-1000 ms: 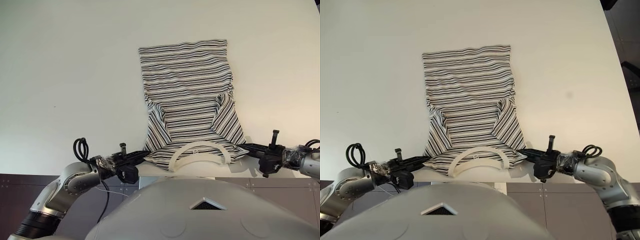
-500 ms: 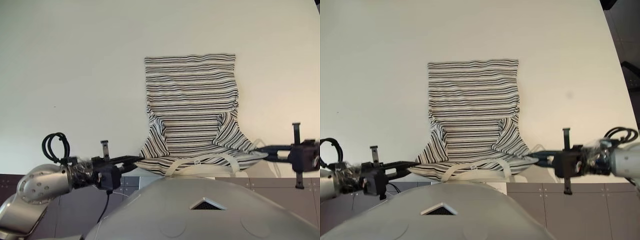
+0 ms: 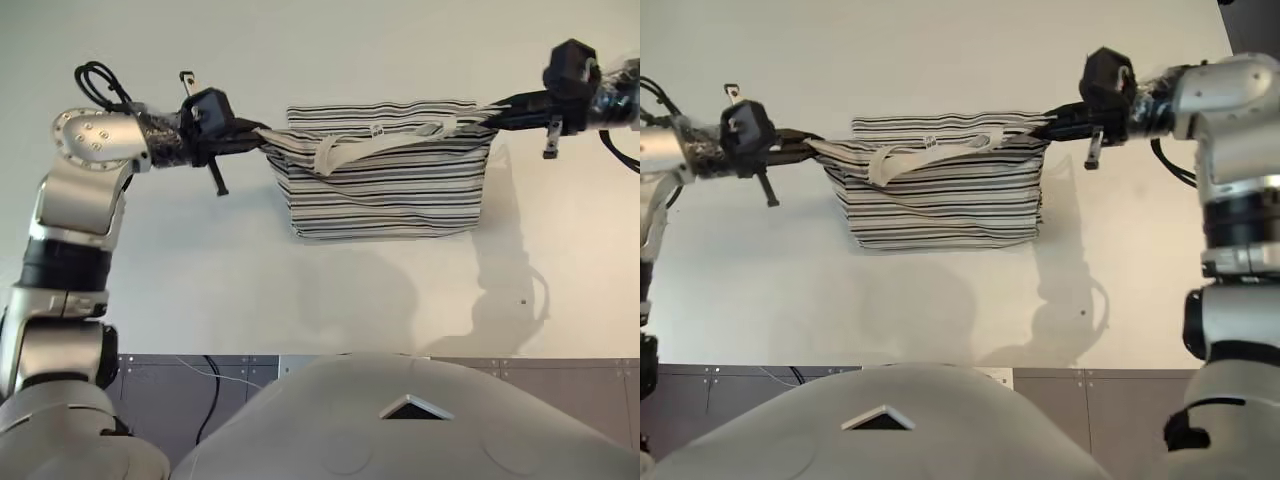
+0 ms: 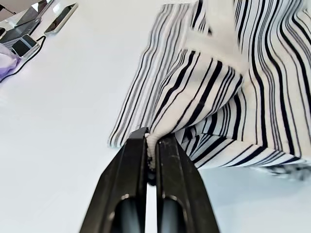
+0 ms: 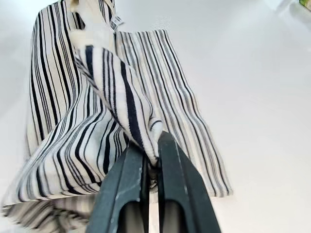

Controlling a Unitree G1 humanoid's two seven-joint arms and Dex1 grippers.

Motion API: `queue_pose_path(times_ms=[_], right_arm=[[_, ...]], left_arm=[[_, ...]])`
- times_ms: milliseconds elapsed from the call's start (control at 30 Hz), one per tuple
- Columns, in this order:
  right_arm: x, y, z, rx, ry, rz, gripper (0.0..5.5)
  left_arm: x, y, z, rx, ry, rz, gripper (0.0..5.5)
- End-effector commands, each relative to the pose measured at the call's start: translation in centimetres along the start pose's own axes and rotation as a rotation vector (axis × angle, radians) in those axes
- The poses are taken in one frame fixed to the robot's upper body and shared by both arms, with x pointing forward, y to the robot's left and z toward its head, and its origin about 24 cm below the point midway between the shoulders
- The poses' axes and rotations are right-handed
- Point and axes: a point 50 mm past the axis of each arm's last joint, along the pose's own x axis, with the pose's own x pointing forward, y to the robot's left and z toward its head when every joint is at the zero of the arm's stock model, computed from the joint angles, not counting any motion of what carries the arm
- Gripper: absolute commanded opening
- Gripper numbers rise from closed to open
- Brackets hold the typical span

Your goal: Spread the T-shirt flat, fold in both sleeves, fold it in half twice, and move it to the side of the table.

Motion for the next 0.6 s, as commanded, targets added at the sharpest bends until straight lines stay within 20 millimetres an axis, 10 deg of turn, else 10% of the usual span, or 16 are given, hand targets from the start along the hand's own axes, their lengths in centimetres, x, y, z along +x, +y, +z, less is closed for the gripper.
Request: queue_pose_path(times_ms=[33, 400, 600], right_arm=[[2.0, -2.3, -0.3, -0.003, 0.100, -0.058, 0.15], [4.6, -3.3, -2.8, 0.112, 0.203, -0.354, 1.19], [5.2, -2.0, -5.6, 0.301, 0.148, -0.457, 2.24]], left_arm=[[3.5, 2.8, 0.3, 0.035, 0.051, 0.003, 0.10], [5.0, 2.5, -4.8, -0.061, 0.158, 0.214, 0.94], [6.3, 3.0, -3.8, -0.360, -0.039, 0.361, 1.18]])
